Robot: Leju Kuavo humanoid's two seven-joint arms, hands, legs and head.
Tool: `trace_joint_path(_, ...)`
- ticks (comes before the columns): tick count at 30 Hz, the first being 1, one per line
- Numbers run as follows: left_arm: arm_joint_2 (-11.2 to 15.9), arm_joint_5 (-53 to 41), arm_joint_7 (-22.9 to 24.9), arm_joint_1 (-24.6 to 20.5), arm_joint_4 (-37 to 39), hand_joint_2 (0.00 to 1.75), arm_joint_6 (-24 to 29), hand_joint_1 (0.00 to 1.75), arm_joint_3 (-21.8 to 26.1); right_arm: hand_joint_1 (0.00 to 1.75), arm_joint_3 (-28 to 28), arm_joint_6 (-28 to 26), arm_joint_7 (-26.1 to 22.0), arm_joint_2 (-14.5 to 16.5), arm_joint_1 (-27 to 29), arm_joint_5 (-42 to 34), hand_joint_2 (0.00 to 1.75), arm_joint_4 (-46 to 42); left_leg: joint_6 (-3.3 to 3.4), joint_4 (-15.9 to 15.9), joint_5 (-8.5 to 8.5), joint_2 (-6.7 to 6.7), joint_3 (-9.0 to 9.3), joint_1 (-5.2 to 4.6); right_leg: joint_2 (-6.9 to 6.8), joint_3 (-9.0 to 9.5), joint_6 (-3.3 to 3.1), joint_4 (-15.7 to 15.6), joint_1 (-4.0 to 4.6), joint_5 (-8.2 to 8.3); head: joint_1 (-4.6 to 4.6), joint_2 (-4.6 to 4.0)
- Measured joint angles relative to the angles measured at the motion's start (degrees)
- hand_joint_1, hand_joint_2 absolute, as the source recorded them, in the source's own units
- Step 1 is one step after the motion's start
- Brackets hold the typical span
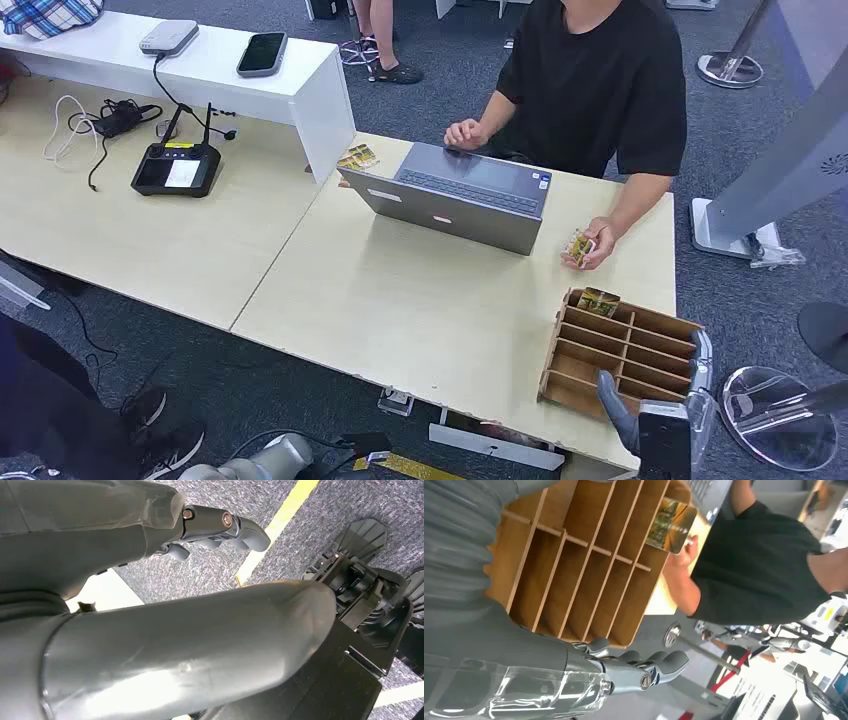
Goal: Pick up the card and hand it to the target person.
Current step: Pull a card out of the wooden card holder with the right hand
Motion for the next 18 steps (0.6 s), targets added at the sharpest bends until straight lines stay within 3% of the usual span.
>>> trace_joint_path(7,-0.18,-0.63,0.22,-0.01,0.0,0.0,0.01,0.0,0.0,0.0,0.0,-4.73,8.15,0.0,-2.29,15.99,1.75,1.24,0.0,0.0,0.0,0.0,0.01,0.0,0.0,0.0,0.0,0.0,0.0,0.0,0.0,0.0)
trace_joint_path(18,-1.37,-1.9,1.5,-0.59,0.0,0.0,-0.76,0.0,-0.01,0.04,1.2,-6.68,20.58,-0.04,-8.92,36.44,1.75,4.8,0.0,0.0,0.01,0.03,0.01,0.0,0.03,0.0,-0.01,0.0,0.0,0.02,0.0,0.0)
